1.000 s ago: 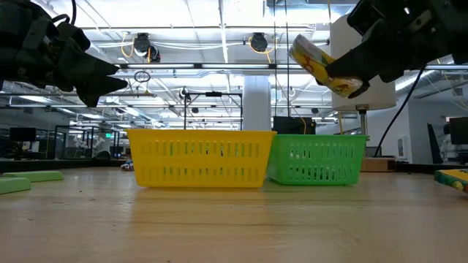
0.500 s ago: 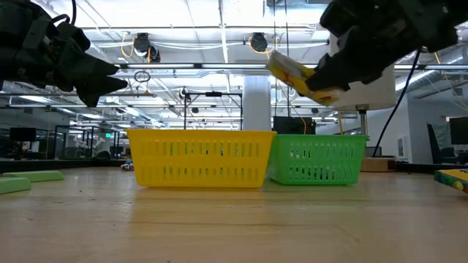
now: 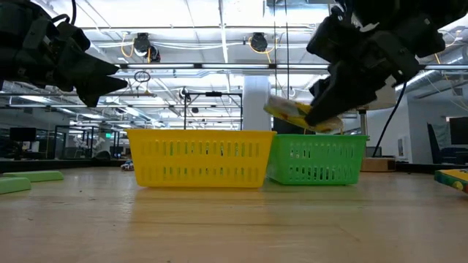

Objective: Pick & Place School Supplies
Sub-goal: Put the yellow crayon box into the right green bin

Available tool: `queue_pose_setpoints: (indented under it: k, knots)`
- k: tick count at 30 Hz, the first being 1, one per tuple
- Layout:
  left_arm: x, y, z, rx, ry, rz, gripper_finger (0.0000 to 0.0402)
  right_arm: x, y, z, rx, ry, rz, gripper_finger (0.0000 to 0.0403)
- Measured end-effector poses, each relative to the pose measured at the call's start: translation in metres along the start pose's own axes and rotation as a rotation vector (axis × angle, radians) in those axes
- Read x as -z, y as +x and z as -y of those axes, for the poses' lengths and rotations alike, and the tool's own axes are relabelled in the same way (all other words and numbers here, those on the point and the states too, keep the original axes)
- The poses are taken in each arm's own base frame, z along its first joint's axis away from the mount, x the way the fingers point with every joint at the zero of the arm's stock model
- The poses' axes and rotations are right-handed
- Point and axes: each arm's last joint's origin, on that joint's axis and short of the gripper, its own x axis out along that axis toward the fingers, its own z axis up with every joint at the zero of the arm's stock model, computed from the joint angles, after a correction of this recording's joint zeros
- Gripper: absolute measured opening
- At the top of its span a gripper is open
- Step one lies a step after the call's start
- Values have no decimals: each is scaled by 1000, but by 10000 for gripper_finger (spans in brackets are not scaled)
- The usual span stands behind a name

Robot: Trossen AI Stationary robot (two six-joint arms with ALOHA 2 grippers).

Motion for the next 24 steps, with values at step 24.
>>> queue_pose_setpoints:
  k: [24]
  knots:
    - [0,0,0,0,0,1,214,-3,-14,1,2,-17,-12,116]
